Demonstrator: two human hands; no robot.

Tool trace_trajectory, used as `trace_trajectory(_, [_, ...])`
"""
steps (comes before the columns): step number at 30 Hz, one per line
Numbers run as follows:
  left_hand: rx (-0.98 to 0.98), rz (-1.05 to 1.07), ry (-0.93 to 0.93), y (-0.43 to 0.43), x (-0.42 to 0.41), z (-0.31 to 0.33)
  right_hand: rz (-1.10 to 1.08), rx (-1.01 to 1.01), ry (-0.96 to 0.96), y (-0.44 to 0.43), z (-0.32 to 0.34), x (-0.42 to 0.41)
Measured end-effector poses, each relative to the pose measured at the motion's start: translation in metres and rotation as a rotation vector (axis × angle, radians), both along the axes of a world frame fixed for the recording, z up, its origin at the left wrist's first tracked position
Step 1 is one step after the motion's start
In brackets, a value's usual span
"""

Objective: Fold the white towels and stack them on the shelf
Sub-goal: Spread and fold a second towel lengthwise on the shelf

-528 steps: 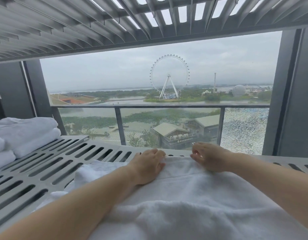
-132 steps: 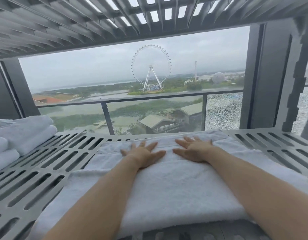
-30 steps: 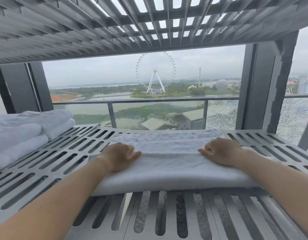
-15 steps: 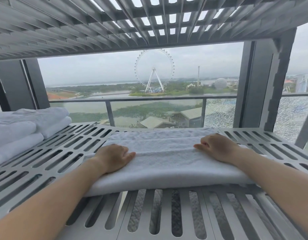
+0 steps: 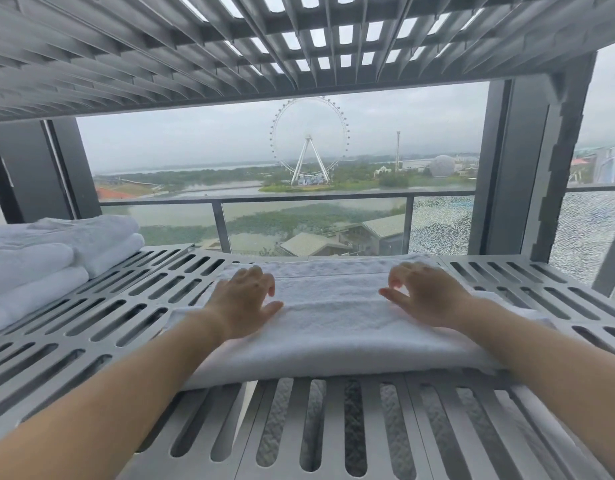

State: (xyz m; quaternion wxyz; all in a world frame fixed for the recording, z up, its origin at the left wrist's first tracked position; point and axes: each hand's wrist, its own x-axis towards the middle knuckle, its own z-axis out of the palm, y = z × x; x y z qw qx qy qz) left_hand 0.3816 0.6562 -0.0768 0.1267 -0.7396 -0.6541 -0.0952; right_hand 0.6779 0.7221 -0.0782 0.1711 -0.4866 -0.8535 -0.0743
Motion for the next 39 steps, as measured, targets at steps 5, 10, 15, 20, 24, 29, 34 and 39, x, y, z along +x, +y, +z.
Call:
trace_trajectory(5, [-0.24, -0.273, -0.293, -0.008, 0.082, -0.012, 0.255, -0.243, 0.125, -0.036, -0.014, -0.044])
trace_trajectory(10, [-0.404, -0.24, -0.109, -0.01, 0.08, -0.026, 0.031, -0.438, -0.129, -0.034, -0.025, 0.004])
trace_trajectory(15, [-0.441, -0.219, -0.061, -0.014, 0.084, -0.019, -0.062, -0.446, -0.12, -0.033, -0.025, 0.027])
trace_trajectory(20, [-0.448, -0.202, -0.029, -0.004, 0.134, -0.002, 0.0, -0.394, -0.012, -0.034, -0.025, 0.022])
trace_trajectory(24, [-0.373, -0.233, -0.165, 0.01, 0.202, -0.003, -0.019, -0.313, 0.122, -0.038, -0.02, 0.035])
trace_trajectory(29, [-0.353, -0.237, -0.154, 0.013, 0.222, -0.027, -0.24, -0.48, -0.16, -0.043, -0.02, 0.057])
trace_trajectory(34, [-0.318, -0.238, -0.229, 0.008, 0.218, -0.03, -0.354, -0.413, -0.13, -0.044, -0.021, 0.058])
trace_trajectory(39, [-0.202, -0.248, -0.421, -0.003, 0.225, -0.022, -0.066, -0.417, -0.137, -0.038, -0.023, 0.059])
